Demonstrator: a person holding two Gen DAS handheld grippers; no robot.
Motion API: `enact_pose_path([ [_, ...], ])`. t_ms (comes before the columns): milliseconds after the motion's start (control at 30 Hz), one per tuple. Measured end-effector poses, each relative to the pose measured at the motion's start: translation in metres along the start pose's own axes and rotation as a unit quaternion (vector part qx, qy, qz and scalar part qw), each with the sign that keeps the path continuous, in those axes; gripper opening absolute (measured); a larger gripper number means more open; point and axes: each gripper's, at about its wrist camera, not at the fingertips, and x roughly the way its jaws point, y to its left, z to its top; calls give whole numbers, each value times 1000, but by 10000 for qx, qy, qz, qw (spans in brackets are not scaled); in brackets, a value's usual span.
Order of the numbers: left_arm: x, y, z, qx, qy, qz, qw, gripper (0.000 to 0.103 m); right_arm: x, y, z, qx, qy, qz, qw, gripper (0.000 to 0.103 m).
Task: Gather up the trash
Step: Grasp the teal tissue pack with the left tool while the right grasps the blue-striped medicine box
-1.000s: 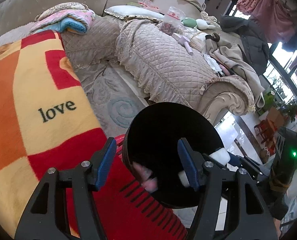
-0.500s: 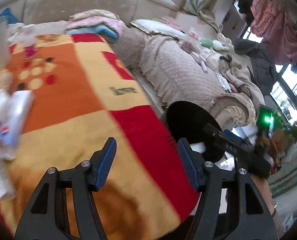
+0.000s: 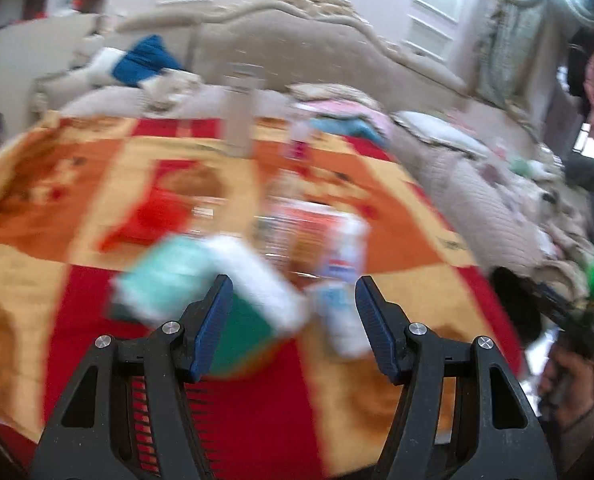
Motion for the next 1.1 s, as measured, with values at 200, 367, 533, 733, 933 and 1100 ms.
enact_pose_path([
  [200, 25, 69, 12, 515, 204, -94, 9984, 65, 17, 90, -11, -1010, 170, 793, 9916, 91],
  [367, 65, 85, 19, 785, 711, -638, 9923, 65, 26, 127, -18, -1261, 210, 1157, 9850, 91],
  [533, 75, 91, 16, 525, 788, -786, 9924, 65, 26, 164, -22, -1331, 204, 1769, 9750, 91],
  [733, 70, 75, 6, 737, 831, -679, 9915, 64, 49, 222, -32, -1299, 592, 2579, 9556, 91],
  [933, 70, 73, -2, 599, 869, -578, 9927, 48, 69, 264, -47, -1749, 1128, 2628, 9421, 64],
  [1100, 63, 78, -2, 367, 735, -523, 9953, 41, 76, 258, -49, -1624, 1308, 2751, 9385, 34],
])
